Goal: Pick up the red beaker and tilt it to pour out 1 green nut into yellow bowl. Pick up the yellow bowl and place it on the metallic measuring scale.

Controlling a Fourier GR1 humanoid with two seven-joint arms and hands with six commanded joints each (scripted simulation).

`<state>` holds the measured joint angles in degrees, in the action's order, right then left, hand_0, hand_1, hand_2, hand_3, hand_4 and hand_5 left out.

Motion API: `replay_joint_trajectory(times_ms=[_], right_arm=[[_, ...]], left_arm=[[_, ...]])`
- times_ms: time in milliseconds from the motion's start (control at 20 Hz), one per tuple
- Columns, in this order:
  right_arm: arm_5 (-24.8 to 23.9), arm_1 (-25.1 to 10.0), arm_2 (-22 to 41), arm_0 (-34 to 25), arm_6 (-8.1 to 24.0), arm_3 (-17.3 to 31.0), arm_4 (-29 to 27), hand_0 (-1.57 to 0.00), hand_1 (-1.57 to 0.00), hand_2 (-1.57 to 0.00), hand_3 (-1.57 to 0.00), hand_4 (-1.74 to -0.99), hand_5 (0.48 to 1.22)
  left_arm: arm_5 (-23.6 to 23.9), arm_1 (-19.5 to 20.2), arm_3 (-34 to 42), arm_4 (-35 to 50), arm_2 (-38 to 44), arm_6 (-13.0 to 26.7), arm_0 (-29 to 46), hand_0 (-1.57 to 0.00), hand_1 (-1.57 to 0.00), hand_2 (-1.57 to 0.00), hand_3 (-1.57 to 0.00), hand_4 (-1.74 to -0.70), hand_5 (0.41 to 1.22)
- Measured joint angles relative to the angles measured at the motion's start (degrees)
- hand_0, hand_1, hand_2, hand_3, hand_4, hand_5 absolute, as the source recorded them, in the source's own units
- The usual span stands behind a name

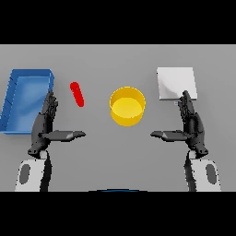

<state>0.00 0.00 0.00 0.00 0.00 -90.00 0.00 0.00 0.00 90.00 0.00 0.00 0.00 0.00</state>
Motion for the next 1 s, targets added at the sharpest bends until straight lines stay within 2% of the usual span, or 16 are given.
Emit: replay_joint_trajectory(times_ms=[300, 350, 400, 550, 700, 850, 1000], right_arm=[[0.04, -0.34, -0.55, -1.15, 0.43, 0.75, -0.41, 0.0, 0.0, 0.0, 0.0, -1.071, 0.578], [-1.6, -2.76, 1.99, 0.5, -4.31, -1.38, 6.09, 0.0, 0.0, 0.0, 0.0, -1.072, 0.577], [-2.39, -4.0, 3.71, 1.57, -5.95, -2.87, 9.88, 0.0, 0.0, 0.0, 0.0, -1.066, 0.576], [-4.31, -4.16, 6.6, 2.81, -5.34, -4.95, 15.62, 0.0, 0.0, 0.0, 0.0, -1.084, 0.585], [-2.77, -4.37, 6.69, 3.5, -5.59, -5.75, 14.23, 0.0, 0.0, 0.0, 0.0, -1.131, 0.607], [-1.8, -4.56, 6.42, 3.31, -6.47, -5.39, 13.08, 0.0, 0.0, 0.0, 0.0, -1.18, 0.627], [-0.34, -4.23, 6.26, 3.26, -5.61, -5.94, 11.02, 0.0, 0.0, 0.0, 0.0, -1.209, 0.627]], left_arm=[[0.03, 0.2, -0.34, 0.45, 0.46, 0.41, -0.9, 0.0, 0.0, 0.0, 0.0, -1.14, 0.66], [-0.75, 1.35, 2.98, -2.8, -2.56, -2.02, 2.26, 0.0, 0.0, 0.0, 0.0, -1.14, 0.66], [-0.97, 2.45, 5.82, -5.01, -4.28, -2.89, 4.34, 0.0, 0.0, 0.0, 0.0, -1.14, 0.66], [-1.12, 3.95, 9.83, -7.74, -6.43, 1.31, 5.61, 0.0, 0.0, 0.0, 0.0, -1.14, 0.657], [-1.6, 4.28, 10.81, -7.37, -6.6, 4.52, 5.37, 0.0, 0.0, 0.0, 0.0, -1.14, 0.65], [-1.55, 3.55, 6.14, -8.11, -6.61, 5.15, 2.99, 0.0, 0.0, 0.0, 0.0, -1.14, 0.647], [-1.23, 3.59, 0.1, -7.78, -4.78, 5.68, -2.03, 0.0, 0.0, 0.0, 0.0, -1.17, 0.648]])
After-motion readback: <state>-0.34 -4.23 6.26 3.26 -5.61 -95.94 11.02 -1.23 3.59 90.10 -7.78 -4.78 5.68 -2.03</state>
